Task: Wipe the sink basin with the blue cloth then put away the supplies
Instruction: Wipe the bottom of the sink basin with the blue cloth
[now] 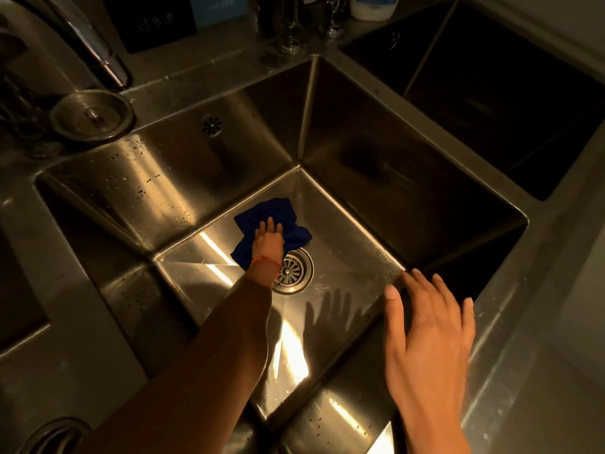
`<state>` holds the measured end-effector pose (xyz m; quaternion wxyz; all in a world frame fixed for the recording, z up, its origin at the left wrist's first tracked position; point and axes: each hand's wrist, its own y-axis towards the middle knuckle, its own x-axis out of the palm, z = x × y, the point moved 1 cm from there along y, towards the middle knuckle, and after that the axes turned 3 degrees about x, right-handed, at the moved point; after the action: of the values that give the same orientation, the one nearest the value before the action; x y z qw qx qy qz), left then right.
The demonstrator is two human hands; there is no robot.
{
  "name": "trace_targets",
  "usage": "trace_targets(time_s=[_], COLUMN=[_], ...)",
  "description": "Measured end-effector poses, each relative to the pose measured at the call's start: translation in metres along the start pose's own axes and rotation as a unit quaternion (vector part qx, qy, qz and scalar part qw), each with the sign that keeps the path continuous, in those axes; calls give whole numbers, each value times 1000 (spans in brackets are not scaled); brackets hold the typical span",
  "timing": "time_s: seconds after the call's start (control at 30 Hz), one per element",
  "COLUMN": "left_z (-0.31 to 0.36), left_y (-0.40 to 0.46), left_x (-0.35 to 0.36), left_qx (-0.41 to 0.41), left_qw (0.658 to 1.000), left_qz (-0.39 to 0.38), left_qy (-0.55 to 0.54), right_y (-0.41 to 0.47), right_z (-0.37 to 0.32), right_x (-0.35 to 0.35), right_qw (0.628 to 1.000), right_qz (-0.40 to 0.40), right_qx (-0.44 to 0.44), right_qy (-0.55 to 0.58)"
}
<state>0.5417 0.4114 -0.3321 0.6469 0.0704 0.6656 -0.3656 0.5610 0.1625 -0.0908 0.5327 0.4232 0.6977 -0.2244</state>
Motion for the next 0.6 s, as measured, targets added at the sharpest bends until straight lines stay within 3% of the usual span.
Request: trace_targets(time_s=[0.6], left_z=[-30], left_y=[-43], left_x=[8], left_qx=[-75], left_qw=[997], left_qz=[18], left_qy=[-11], right_y=[0], right_z=[-2], right_x=[-3], right_qw=[999], right_qz=[4], right_qx=[-3], right_qy=[35])
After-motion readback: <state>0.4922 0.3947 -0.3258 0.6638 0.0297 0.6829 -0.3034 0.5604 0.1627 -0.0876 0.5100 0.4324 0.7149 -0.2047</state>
